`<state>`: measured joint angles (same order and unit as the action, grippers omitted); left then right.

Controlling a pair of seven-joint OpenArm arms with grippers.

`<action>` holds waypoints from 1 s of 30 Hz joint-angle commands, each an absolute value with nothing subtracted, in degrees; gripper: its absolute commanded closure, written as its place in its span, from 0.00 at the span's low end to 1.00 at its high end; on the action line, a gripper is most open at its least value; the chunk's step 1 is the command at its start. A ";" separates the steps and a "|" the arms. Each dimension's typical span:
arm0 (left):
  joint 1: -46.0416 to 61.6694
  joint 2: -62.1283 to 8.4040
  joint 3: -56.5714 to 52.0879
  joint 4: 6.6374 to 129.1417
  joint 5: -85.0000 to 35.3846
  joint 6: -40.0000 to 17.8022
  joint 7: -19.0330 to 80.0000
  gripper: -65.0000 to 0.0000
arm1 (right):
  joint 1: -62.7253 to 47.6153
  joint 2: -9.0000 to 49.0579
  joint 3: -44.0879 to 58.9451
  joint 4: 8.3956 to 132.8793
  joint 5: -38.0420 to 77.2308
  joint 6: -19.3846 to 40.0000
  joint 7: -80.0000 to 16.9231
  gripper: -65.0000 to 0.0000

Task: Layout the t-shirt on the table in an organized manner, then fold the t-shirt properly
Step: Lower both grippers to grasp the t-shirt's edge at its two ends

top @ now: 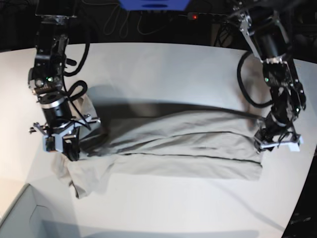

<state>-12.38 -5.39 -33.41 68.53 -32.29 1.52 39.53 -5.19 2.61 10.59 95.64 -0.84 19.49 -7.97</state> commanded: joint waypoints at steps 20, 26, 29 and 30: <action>-5.49 -8.57 -30.37 68.18 -33.80 0.22 40.57 0.40 | -5.58 2.51 10.51 96.66 -0.04 19.47 -5.93 1.00; 2.95 -9.71 -31.78 76.62 -36.18 0.22 40.92 0.45 | -5.67 2.59 10.59 96.75 -0.04 19.47 -5.93 1.00; 6.64 -9.19 -34.42 85.76 -39.87 0.22 40.92 0.46 | -5.67 2.59 10.68 96.75 -0.04 19.47 -5.93 1.00; 6.73 -9.19 -34.51 87.96 -41.10 0.22 40.92 0.47 | -5.67 2.59 10.51 96.66 -0.04 19.47 -5.93 1.00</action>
<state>7.66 -8.40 -34.44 86.76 -40.27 0.64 41.89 -6.42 2.17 10.44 95.61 -0.80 19.46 -7.62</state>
